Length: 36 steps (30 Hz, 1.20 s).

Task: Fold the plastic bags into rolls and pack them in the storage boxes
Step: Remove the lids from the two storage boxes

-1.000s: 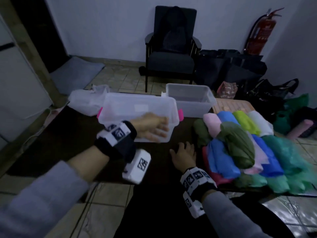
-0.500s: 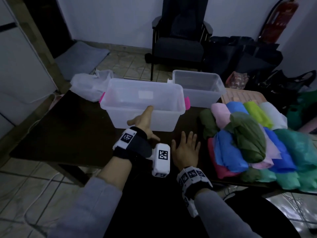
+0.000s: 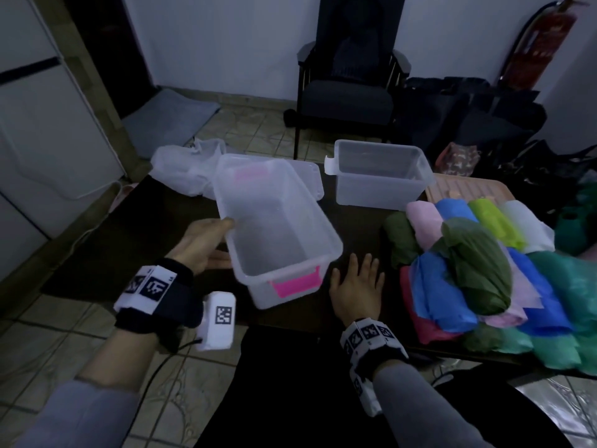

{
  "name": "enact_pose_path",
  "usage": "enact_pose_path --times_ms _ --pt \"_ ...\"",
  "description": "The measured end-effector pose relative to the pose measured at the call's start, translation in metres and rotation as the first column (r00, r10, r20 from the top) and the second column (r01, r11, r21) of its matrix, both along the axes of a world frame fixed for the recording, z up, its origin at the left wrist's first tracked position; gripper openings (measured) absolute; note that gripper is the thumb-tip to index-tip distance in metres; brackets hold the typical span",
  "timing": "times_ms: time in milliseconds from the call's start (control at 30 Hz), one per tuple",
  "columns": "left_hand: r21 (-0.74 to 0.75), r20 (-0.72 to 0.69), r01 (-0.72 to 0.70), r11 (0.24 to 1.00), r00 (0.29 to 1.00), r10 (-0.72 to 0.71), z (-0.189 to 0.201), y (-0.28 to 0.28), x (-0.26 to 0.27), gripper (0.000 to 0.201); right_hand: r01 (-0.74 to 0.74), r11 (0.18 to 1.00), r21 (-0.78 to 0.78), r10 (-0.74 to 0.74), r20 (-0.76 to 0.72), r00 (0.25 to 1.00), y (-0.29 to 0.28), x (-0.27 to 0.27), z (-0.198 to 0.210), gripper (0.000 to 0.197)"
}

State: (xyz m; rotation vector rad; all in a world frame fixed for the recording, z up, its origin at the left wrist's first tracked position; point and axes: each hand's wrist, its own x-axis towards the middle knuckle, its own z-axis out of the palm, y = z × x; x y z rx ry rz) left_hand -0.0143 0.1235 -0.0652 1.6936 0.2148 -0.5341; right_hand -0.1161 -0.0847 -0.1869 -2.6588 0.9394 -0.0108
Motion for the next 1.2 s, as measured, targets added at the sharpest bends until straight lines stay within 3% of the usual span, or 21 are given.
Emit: enact_pose_path --times_ms 100,200,267,333,467,667,767,867,1200 --pt "0.088 0.057 -0.007 0.996 0.998 0.002 0.003 0.013 0.001 0.042 0.000 1.000 0.004 0.000 -0.042 0.999 0.001 0.001 0.002 0.060" --pt "0.232 0.041 0.083 0.969 0.995 -0.095 -0.002 0.020 -0.010 0.065 0.002 1.000 -0.003 -0.002 -0.048 0.999 0.001 0.000 0.003 0.059" --pt "0.243 0.034 0.112 0.964 0.992 -0.124 -0.008 0.020 -0.018 0.048 -0.001 1.000 -0.009 0.001 -0.034 0.999 0.002 0.000 0.003 0.060" --pt "0.286 0.109 0.042 0.957 0.991 -0.076 -0.009 0.020 -0.021 0.034 -0.007 1.000 -0.015 0.007 -0.021 1.000 0.002 -0.001 0.003 0.060" --pt "0.488 0.312 -0.154 0.859 0.950 -0.007 -0.001 0.030 -0.015 0.035 -0.018 0.999 -0.026 0.018 -0.003 1.000 0.002 -0.002 0.001 0.060" --pt "0.392 0.452 -0.381 0.837 0.872 0.185 -0.005 0.055 -0.008 0.036 -0.024 0.999 -0.029 0.024 -0.001 1.000 0.001 -0.002 0.000 0.061" --pt "0.300 0.377 -0.423 0.855 0.876 0.301 -0.014 0.060 -0.015 0.043 -0.022 0.999 -0.023 0.022 -0.011 1.000 0.001 -0.002 0.000 0.061" --pt "0.296 0.326 -0.408 0.864 0.893 0.310 -0.023 0.055 -0.023 0.039 -0.020 0.999 -0.026 0.019 -0.008 1.000 0.001 -0.002 0.000 0.061" --pt "0.345 0.385 -0.449 0.824 0.868 0.312 -0.019 0.076 -0.014 0.038 -0.027 0.999 -0.023 0.027 -0.023 0.999 0.001 -0.002 0.000 0.061"
